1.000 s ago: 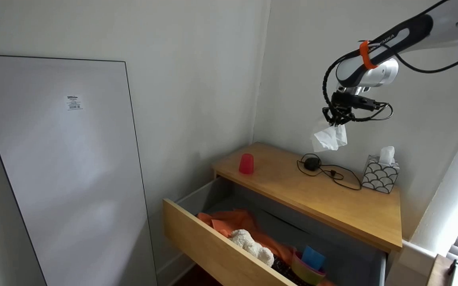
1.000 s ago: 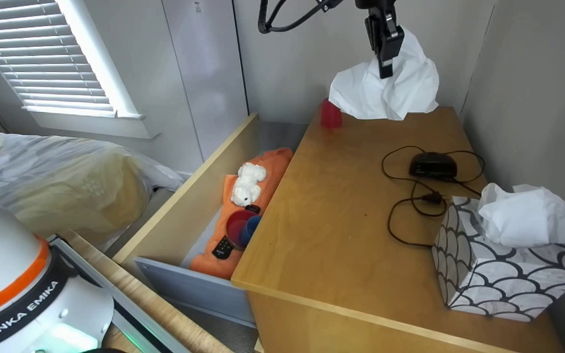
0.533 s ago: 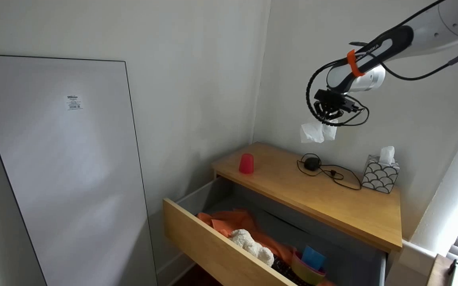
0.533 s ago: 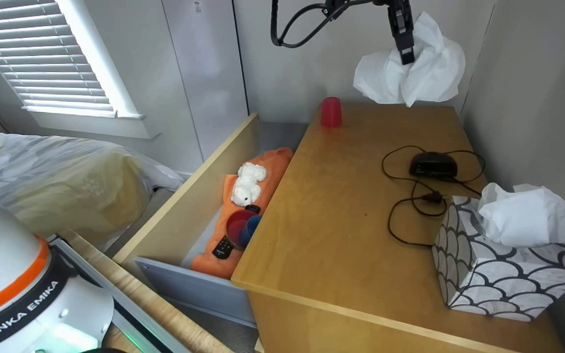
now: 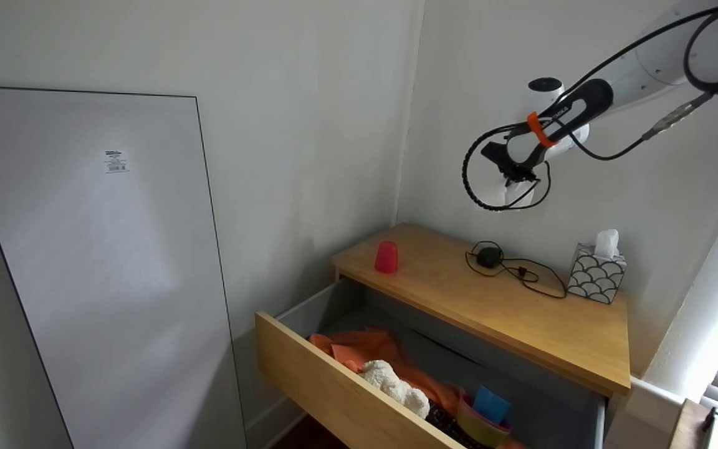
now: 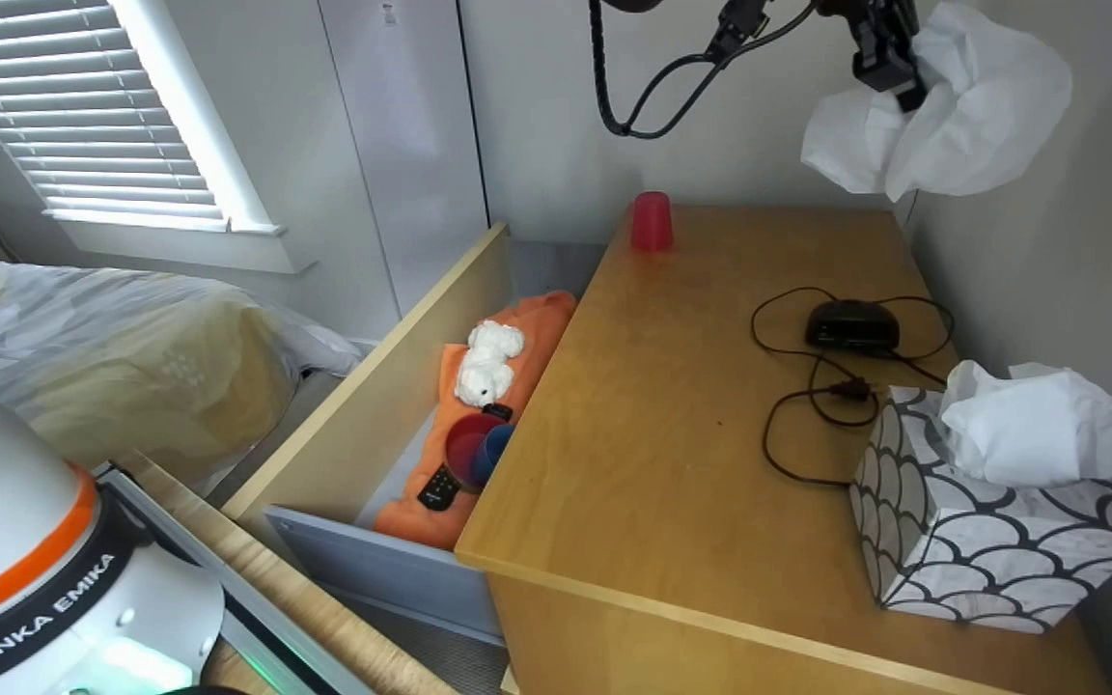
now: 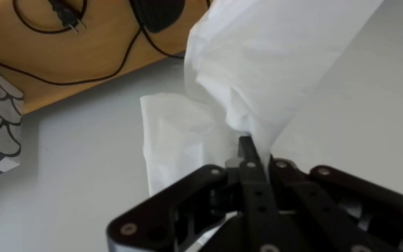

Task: Use the tissue to clean the wall

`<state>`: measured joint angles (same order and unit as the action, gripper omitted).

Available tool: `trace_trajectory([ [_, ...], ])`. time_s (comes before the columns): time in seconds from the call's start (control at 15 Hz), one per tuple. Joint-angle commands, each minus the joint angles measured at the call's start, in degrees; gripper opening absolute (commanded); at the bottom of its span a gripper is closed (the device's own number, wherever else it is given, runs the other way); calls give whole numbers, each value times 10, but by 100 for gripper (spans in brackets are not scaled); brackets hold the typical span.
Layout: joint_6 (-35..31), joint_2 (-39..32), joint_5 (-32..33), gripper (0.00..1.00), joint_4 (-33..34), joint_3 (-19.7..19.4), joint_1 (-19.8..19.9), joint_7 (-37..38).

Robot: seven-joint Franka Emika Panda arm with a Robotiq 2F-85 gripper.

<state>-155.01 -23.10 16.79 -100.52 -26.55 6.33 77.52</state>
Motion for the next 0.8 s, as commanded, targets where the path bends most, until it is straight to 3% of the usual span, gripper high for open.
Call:
trace_trajectory([
  [0.0,8,-65,64,0,62,-78,-46,145],
  [0.73,8,-199,72,0,188,-153,-44,248],
])
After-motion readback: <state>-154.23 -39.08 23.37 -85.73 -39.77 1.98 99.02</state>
